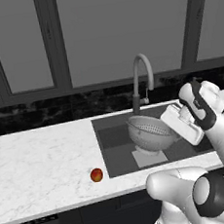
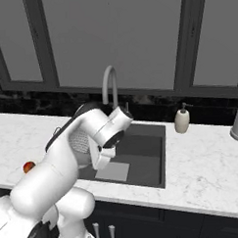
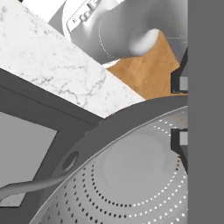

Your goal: Put the colander in the sink, put the apple in the colander, and turn on the sink faucet and pour water over the colander.

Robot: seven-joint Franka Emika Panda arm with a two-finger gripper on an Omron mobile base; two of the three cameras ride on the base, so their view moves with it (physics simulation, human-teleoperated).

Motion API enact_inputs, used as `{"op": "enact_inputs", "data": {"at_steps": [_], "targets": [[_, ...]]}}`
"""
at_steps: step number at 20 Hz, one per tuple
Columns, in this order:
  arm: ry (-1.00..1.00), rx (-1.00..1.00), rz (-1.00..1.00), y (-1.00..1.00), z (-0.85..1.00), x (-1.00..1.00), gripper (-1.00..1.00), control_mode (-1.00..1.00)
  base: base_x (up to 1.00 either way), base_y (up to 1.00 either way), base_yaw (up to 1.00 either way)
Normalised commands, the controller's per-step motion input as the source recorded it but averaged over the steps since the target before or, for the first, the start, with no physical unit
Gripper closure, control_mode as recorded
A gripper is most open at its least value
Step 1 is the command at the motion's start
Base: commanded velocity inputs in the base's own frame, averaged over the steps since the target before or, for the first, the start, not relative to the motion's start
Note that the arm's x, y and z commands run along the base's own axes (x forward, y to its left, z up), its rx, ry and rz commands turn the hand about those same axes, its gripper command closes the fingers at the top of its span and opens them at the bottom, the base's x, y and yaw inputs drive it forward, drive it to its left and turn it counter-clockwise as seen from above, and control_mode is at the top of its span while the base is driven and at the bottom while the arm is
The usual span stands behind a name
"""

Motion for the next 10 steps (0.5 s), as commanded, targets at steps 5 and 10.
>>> {"op": "enact_inputs", "data": {"at_steps": [5, 10], "targets": [[0.0, -0.11, 0.21, -0.58, -0.01, 0.31, 1.0, -1.0, 0.0, 0.0, 0.0], [-0.09, -0.12, 0.26, -0.36, -0.21, 0.35, 1.0, -1.0, 0.0, 0.0, 0.0]]}}
